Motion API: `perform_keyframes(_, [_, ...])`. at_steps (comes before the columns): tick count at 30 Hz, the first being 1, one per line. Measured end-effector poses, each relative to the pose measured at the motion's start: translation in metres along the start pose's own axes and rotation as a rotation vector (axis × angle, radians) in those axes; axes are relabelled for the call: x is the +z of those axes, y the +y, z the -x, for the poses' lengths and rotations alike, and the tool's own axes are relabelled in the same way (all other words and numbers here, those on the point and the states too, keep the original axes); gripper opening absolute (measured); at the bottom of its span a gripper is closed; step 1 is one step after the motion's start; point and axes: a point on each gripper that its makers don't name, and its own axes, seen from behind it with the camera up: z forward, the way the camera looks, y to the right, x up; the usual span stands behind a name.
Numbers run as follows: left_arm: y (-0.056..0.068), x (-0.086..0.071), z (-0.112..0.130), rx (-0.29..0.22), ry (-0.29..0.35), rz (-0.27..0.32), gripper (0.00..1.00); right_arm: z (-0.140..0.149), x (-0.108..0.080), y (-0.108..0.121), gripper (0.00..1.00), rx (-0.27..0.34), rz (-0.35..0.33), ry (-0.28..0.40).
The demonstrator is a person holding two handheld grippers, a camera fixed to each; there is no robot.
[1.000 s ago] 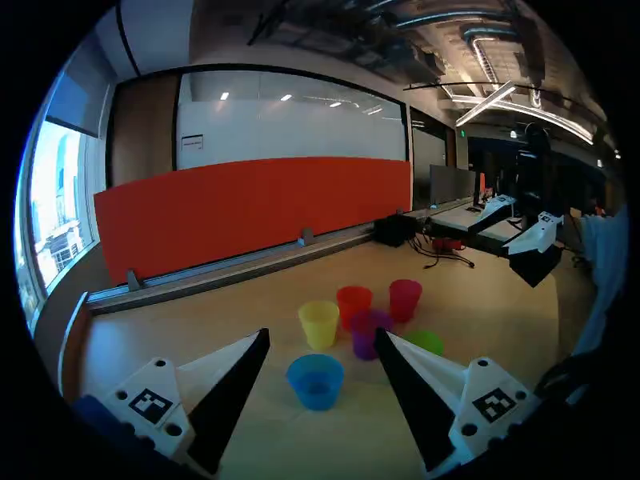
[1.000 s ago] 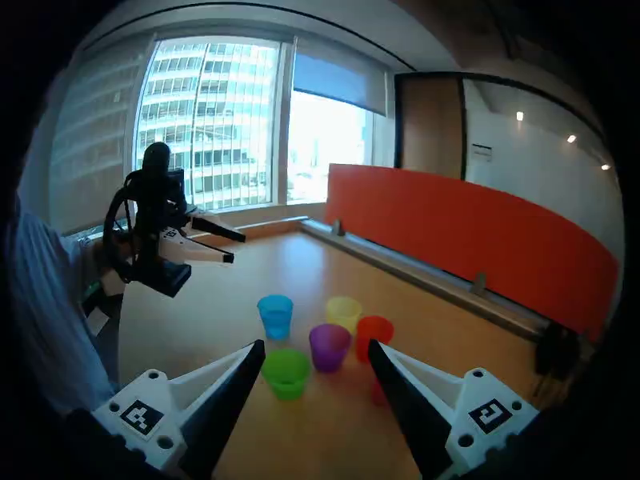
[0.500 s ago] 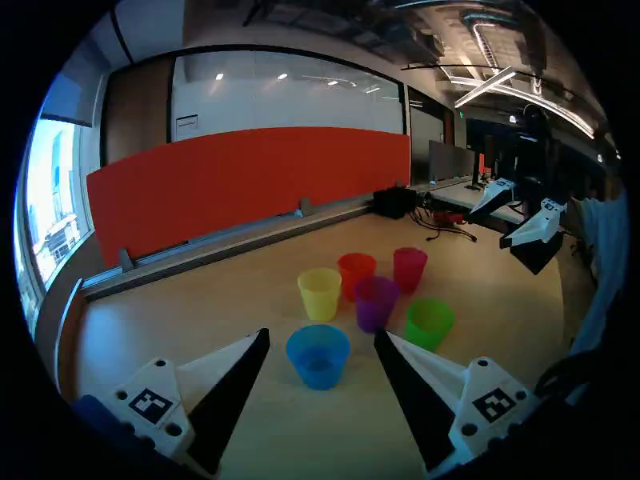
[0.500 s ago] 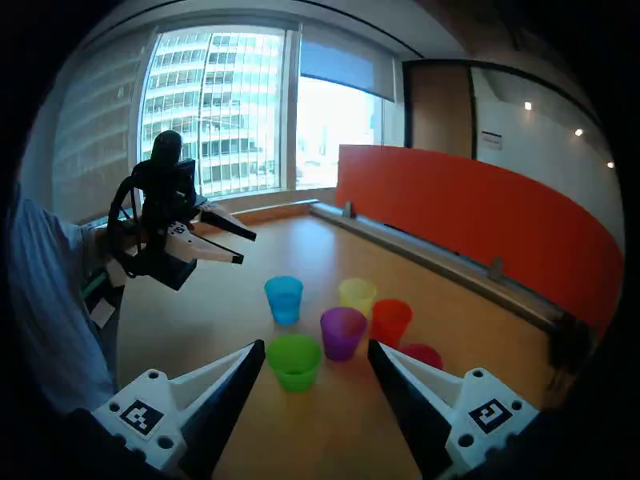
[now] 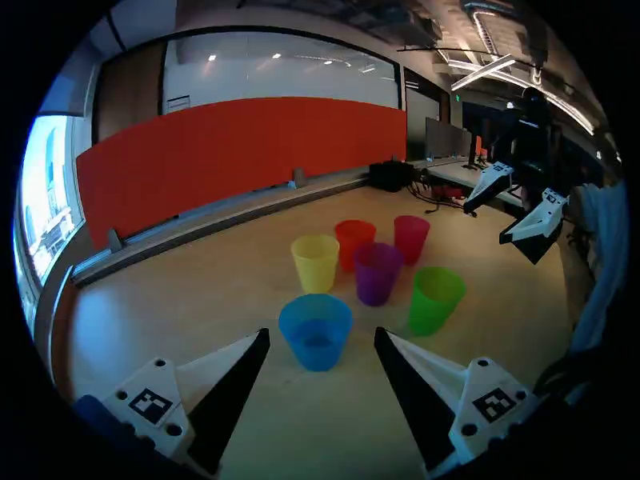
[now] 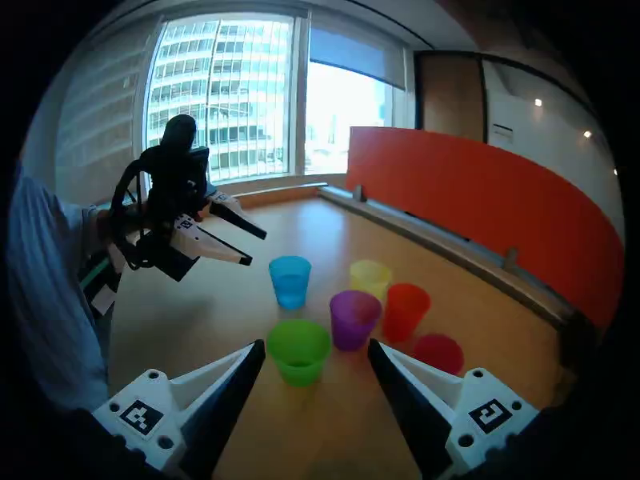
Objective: Pour water
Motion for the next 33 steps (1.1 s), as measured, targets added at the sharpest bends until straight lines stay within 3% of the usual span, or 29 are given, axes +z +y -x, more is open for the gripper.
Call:
perform_keyframes(17, [-0.002, 0.026, 0.031, 0.012, -0.100, 0.026, 0.98, 0.034, 0.026, -0.005, 1.00, -0.023, -0.025, -0.061])
perform_keyframes(33, [-0.006, 0.056, 0.040, 0.029, -0.155, 0.048, 0.98, 0.055, 0.043, -0.010, 1.00, -0.028, -0.047, -0.096])
